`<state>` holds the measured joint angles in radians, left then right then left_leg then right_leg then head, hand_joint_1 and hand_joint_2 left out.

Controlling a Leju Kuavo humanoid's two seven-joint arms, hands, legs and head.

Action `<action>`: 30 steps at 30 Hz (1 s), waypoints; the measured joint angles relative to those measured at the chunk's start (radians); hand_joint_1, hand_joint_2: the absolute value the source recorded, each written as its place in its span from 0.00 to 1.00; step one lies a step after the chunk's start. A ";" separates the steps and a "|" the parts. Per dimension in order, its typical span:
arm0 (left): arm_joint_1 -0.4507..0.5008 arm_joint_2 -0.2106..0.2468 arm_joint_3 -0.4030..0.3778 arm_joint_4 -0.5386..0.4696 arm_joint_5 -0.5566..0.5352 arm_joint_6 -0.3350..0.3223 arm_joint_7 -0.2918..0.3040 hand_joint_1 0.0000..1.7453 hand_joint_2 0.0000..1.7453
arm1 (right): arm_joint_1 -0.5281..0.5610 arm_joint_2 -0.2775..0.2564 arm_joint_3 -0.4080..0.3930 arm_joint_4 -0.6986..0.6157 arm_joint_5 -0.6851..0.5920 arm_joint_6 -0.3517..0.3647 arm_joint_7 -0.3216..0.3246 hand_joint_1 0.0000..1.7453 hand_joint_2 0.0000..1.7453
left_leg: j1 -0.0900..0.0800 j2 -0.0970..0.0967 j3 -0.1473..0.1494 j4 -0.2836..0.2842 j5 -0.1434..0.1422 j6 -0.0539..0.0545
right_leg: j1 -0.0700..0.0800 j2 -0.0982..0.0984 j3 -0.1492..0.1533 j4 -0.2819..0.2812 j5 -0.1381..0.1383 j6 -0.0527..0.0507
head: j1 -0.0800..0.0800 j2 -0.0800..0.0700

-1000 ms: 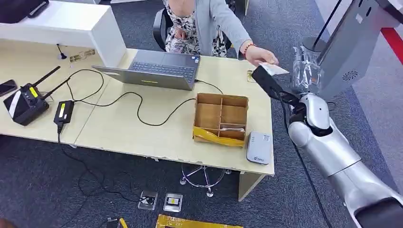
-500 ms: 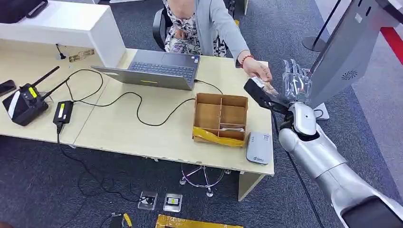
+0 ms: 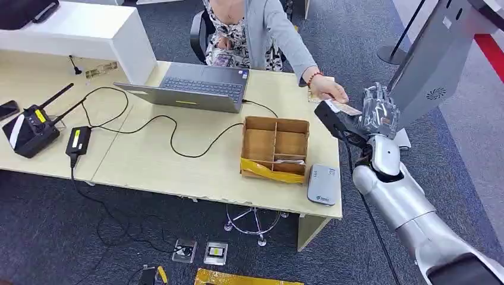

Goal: Pass the card to the sensor for recognition and then transmit it.

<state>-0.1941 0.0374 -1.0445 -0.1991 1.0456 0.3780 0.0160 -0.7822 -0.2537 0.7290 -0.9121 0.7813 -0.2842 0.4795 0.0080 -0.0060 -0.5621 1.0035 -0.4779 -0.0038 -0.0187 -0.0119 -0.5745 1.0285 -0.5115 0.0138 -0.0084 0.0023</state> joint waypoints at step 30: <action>-0.010 0.000 -0.003 0.000 -0.039 -0.002 0.004 0.00 0.00 | 0.031 -0.005 -0.104 -0.081 0.008 0.037 -0.018 1.00 1.00 | 0.000 0.001 0.000 0.000 0.000 0.000 | 0.000 0.002 0.000 0.000 0.000 0.000 | 0.000 0.000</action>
<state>-0.2036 0.0374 -1.0475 -0.1991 1.0067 0.3761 0.0198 -0.7511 -0.2583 0.6252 -0.9930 0.7896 -0.2468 0.4620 0.0080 -0.0047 -0.5619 1.0034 -0.4779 -0.0039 -0.0187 -0.0103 -0.5743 1.0287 -0.5112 0.0140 -0.0084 0.0023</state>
